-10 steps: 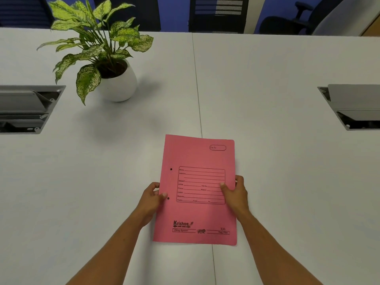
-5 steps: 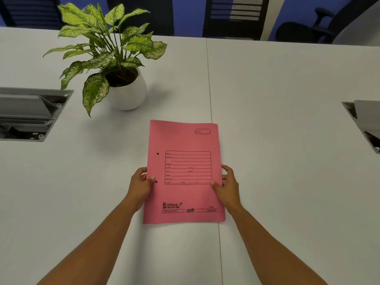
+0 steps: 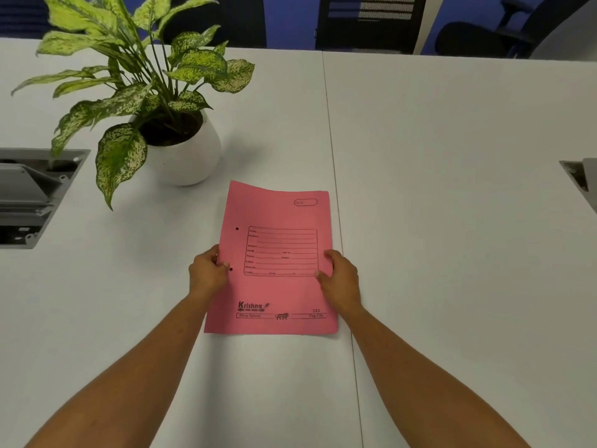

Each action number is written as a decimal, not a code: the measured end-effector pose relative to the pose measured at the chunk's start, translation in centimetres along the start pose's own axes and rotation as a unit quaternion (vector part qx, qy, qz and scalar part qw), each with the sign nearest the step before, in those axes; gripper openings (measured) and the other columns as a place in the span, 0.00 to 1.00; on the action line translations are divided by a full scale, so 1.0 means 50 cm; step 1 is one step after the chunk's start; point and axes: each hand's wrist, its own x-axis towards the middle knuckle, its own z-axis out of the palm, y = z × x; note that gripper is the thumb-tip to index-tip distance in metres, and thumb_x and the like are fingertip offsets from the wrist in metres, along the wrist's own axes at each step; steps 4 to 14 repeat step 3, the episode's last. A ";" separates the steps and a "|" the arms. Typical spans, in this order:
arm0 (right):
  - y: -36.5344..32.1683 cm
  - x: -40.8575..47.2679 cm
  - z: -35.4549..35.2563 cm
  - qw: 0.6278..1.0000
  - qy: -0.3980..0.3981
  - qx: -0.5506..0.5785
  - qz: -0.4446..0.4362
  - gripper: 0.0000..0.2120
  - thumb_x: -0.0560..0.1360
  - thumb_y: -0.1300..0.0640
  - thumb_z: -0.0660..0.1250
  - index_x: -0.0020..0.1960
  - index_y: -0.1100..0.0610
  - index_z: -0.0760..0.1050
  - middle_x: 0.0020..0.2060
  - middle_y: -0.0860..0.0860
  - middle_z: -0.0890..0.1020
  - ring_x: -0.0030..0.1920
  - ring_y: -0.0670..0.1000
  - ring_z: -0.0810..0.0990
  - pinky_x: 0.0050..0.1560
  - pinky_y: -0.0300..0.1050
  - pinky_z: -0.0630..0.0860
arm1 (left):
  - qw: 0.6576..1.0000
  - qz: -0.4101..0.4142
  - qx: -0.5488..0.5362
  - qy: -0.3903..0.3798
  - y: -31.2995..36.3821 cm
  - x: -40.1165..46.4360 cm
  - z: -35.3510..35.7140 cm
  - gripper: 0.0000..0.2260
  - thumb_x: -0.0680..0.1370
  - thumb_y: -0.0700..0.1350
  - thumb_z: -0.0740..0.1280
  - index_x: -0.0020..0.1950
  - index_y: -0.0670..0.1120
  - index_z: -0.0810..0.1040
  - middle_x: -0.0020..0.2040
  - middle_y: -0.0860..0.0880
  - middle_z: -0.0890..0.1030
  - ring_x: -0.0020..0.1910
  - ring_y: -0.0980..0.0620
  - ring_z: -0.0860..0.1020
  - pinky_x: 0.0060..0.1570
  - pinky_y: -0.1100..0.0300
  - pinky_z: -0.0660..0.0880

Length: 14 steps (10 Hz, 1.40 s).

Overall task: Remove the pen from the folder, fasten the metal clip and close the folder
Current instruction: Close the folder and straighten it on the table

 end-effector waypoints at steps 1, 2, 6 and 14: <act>-0.007 0.010 0.004 0.998 -0.009 -0.067 -0.010 0.21 0.76 0.56 0.67 0.68 0.54 0.67 0.61 0.55 0.75 0.60 0.56 0.75 0.61 0.51 0.72 | 0.999 0.016 0.029 0.011 -0.013 0.019 -0.002 0.10 0.75 0.33 0.64 0.52 0.42 0.80 0.44 0.40 0.84 0.44 0.40 0.81 0.44 0.56 0.74; -0.011 0.011 0.005 0.989 -0.015 -0.147 -0.028 0.18 0.78 0.53 0.63 0.66 0.54 0.68 0.59 0.55 0.73 0.55 0.57 0.78 0.55 0.53 0.75 | 0.994 0.042 0.098 0.023 -0.028 0.036 0.004 0.02 0.73 0.33 0.67 0.44 0.37 0.75 0.42 0.34 0.80 0.37 0.37 0.79 0.36 0.53 0.74; -0.021 -0.001 0.001 0.979 -0.005 -0.200 -0.047 0.17 0.79 0.52 0.61 0.65 0.55 0.67 0.58 0.56 0.72 0.54 0.57 0.77 0.51 0.53 0.76 | 0.983 0.055 0.166 0.046 -0.033 0.026 0.010 0.03 0.74 0.37 0.64 0.46 0.40 0.74 0.47 0.37 0.75 0.37 0.43 0.73 0.35 0.55 0.69; -0.021 -0.001 0.001 0.979 -0.005 -0.200 -0.047 0.17 0.79 0.52 0.61 0.65 0.55 0.67 0.58 0.56 0.72 0.54 0.57 0.77 0.51 0.53 0.76 | 0.983 0.055 0.166 0.046 -0.033 0.026 0.010 0.03 0.74 0.37 0.64 0.46 0.40 0.74 0.47 0.37 0.75 0.37 0.43 0.73 0.35 0.55 0.69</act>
